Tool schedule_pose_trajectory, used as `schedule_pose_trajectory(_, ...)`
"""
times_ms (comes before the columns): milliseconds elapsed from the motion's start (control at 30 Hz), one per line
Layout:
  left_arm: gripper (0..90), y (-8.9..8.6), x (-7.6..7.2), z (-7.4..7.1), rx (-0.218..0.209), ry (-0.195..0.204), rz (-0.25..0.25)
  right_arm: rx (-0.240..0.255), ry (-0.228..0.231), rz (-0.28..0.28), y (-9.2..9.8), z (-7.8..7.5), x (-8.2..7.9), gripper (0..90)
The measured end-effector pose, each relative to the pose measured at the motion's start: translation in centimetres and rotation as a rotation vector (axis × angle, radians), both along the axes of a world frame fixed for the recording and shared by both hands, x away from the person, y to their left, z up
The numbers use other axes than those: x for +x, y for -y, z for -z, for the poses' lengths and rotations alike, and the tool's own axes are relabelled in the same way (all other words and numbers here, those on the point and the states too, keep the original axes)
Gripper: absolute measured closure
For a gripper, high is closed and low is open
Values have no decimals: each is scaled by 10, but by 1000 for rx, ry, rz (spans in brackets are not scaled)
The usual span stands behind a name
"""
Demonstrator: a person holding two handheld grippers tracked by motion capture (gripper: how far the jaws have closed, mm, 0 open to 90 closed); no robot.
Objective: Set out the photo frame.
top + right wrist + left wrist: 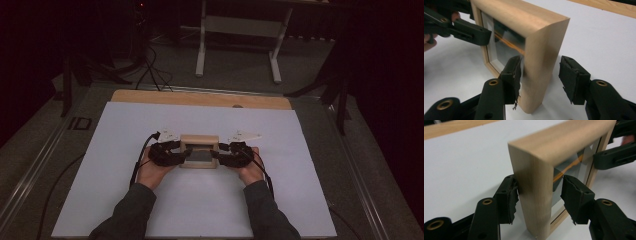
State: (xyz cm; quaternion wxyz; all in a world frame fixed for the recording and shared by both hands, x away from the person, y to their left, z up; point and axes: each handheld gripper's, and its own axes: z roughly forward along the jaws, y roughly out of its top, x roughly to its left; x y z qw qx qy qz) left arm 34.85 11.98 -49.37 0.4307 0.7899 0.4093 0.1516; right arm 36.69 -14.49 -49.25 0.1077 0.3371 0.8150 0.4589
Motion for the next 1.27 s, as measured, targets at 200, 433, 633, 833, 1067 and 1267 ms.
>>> schedule_pose_trajectory(200, 444, 1, 2, 4, -1, -17, -3, -6, 7, -1, 1, -1, -1, 517)
schedule_pose_trajectory(433, 427, 0, 2, 5, -12, -35, -13, -16, 8, 0, 3, -1, -3, 513)
schedule_pose_trajectory(633, 422, -7, -2, 2, -25, -38, -25, -22, 14, 9, 9, -4, -6, 508)
schedule_pose_trajectory(833, 422, -11, -8, -1, -26, -28, -30, -29, 20, 12, 14, -7, -10, 498)
schedule_pose_trajectory(1067, 419, -25, -18, -5, -22, -19, -53, -43, 30, 24, 27, -11, -17, 482)
schedule_pose_trajectory(1267, 408, -37, -26, 0, 13, -20, -76, -59, 29, 32, 38, -12, -23, 408)
